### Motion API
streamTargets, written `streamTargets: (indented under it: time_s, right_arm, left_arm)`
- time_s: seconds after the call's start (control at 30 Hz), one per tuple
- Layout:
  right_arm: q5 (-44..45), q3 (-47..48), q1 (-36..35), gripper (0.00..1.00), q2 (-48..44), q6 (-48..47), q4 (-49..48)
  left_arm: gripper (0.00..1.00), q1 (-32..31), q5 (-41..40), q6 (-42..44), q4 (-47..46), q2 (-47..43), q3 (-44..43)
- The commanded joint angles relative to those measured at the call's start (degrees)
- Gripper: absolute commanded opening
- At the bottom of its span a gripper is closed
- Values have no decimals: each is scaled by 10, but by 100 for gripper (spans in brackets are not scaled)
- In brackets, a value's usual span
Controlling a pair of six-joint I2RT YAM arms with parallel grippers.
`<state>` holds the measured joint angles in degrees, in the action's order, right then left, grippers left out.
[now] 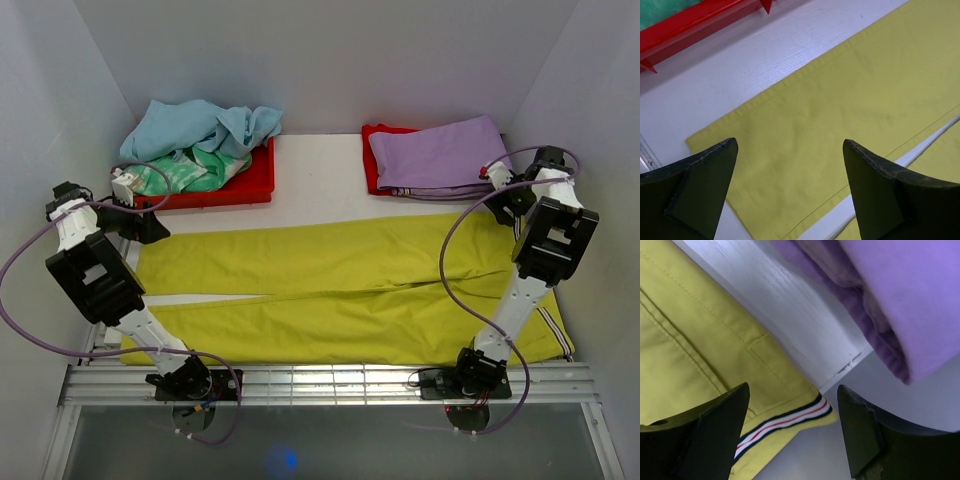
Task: Fold and stack the trousers
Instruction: Flatten the trousers out, then fold the trousers
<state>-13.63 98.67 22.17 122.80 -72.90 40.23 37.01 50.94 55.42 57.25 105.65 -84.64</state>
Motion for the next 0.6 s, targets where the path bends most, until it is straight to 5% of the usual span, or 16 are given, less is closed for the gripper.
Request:
streamTargets:
  time_s: [0.0, 0.13, 0.33, 0.5, 0.57]
  right_arm:
    - [-14, 38, 4, 77, 25, -78, 23]
    - [-8, 95, 4, 73, 82, -123, 98]
    - [-2, 126, 2, 45, 107, -151, 149]
    - [-9, 120, 1, 13, 79, -173, 159]
    - [-12, 103, 1, 8, 52, -178, 151]
  left_arm:
    - [97, 2, 17, 1, -11, -34, 2]
    - [97, 3, 14, 0, -11, -34, -3]
    - [93, 12, 24, 31, -12, -22, -13]
    - [91, 12, 1, 173, 59, 25, -74]
    - [87, 12, -16, 223, 102, 79, -142]
